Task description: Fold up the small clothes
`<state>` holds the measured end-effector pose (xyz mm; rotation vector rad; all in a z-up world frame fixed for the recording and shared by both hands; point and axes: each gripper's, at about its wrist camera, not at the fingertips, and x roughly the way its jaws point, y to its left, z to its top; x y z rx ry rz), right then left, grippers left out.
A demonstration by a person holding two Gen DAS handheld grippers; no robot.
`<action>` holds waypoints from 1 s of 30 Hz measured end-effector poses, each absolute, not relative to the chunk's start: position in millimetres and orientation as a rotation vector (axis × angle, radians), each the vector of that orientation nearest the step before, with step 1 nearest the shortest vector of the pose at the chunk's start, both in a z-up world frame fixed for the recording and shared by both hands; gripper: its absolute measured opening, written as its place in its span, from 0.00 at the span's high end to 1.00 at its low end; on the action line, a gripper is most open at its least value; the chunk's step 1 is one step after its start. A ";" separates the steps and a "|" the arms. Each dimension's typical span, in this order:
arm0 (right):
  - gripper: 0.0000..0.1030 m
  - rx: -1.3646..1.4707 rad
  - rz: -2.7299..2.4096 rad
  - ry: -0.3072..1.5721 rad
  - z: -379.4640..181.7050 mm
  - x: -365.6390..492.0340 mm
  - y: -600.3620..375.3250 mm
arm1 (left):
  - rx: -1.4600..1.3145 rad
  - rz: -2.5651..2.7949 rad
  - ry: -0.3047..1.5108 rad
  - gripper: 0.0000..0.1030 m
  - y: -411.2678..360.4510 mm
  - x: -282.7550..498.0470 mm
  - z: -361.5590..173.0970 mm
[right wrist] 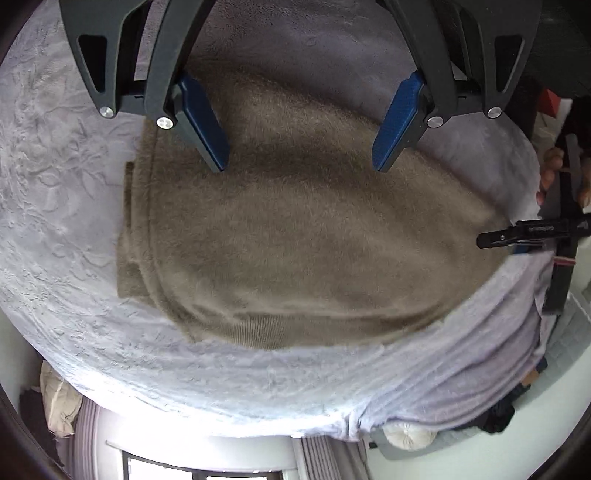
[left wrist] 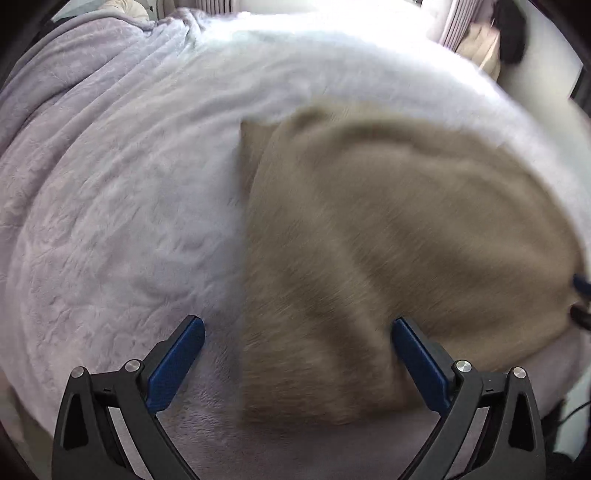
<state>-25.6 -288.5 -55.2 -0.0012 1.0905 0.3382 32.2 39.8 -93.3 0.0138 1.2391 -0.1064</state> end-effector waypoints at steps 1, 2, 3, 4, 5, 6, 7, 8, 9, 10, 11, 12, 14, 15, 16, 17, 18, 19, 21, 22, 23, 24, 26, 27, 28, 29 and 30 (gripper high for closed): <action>0.20 -0.031 0.329 1.111 -62.7 -27.4 -288.2 | -0.013 -0.121 1.233 0.01 44.1 29.5 -93.9; 0.20 -0.046 0.332 1.112 -66.1 -30.2 -288.4 | -0.042 -0.128 1.224 0.01 49.8 25.6 -90.6; 0.20 -0.048 0.337 1.105 -65.4 -33.4 -289.9 | -0.072 -0.138 1.219 0.01 56.2 23.3 -85.3; 0.20 -0.044 0.339 1.101 -62.6 -36.7 -292.3 | -0.102 -0.153 1.209 0.01 61.4 22.4 -80.0; 0.20 -0.032 0.340 1.099 -58.1 -38.5 -294.9 | -0.135 -0.168 1.196 0.01 67.1 22.0 -74.7; 0.19 -0.019 0.337 1.093 -53.2 -39.0 -297.1 | -0.168 -0.179 1.189 0.01 73.9 25.5 -70.9; 0.19 -0.006 0.329 1.082 -48.3 -39.0 -298.8 | -0.190 -0.180 1.192 0.01 78.3 30.4 -71.2; 0.19 0.001 0.317 1.072 -44.9 -36.4 -299.8 | -0.221 -0.173 1.209 0.01 83.2 38.7 -74.5; 0.19 0.003 0.304 1.060 -41.1 -35.8 -301.1 | -0.269 -0.172 1.229 0.01 88.6 46.7 -80.1; 0.19 0.005 0.297 1.042 -37.8 -33.0 -297.8 | -0.309 -0.179 1.242 0.01 92.0 54.0 -85.2; 0.19 0.011 0.303 1.021 -33.7 -30.9 -296.4 | -0.348 -0.187 1.247 0.01 92.9 62.9 -90.3; 0.19 0.011 0.307 1.014 -32.3 -26.3 -293.0 | -0.359 -0.193 1.245 0.01 92.0 69.5 -92.7; 0.19 -0.011 0.303 1.009 -31.5 -17.9 -284.4 | -0.355 -0.216 1.247 0.01 80.7 83.9 -95.7; 0.19 -0.019 0.310 1.007 -30.6 -15.9 -280.7 | -0.343 -0.227 1.253 0.01 71.7 87.5 -95.7; 0.19 -0.023 0.319 1.008 -30.1 -14.3 -276.2 | -0.325 -0.240 1.261 0.01 63.9 94.5 -96.4; 0.19 -0.026 0.329 1.012 -30.3 -12.0 -271.4 | -0.308 -0.254 1.270 0.01 57.5 100.5 -98.7; 0.19 -0.027 0.336 1.015 -30.7 -11.7 -266.4 | -0.291 -0.279 1.278 0.01 49.9 108.4 -100.4; 0.19 -0.027 0.346 1.018 -31.1 -11.7 -264.9 | -0.273 -0.301 1.285 0.01 42.1 112.7 -102.6; 0.19 -0.038 0.361 1.026 -31.8 -5.9 -258.2 | -0.232 -0.304 1.308 0.01 33.0 120.0 -108.7; 0.19 -0.052 0.362 1.023 -31.2 -3.0 -254.6 | -0.230 -0.299 1.311 0.01 31.7 120.7 -109.6; 0.19 -0.075 0.358 1.013 -30.0 3.1 -251.8 | -0.241 -0.300 1.309 0.01 32.3 122.6 -110.3; 0.19 -0.093 0.340 1.013 -29.7 9.4 -248.4 | -0.256 -0.302 1.306 0.01 33.8 124.2 -110.4; 0.19 -0.106 0.307 1.035 -32.6 28.6 -241.6 | -0.283 -0.307 1.298 0.01 37.1 124.9 -110.6; 0.19 -0.089 0.298 1.041 -34.3 37.7 -238.6 | -0.296 -0.305 1.288 0.01 40.2 124.0 -110.8; 0.19 -0.065 0.290 1.050 -36.9 48.6 -233.6 | -0.301 -0.300 1.285 0.01 40.0 123.5 -111.2; 0.19 -0.053 0.291 1.053 -40.3 57.9 -227.7 | -0.292 -0.290 1.281 0.04 37.7 122.2 -110.3; 0.19 -0.060 0.280 1.054 -43.3 67.3 -221.1 | -0.265 -0.276 1.270 0.17 35.2 120.1 -107.6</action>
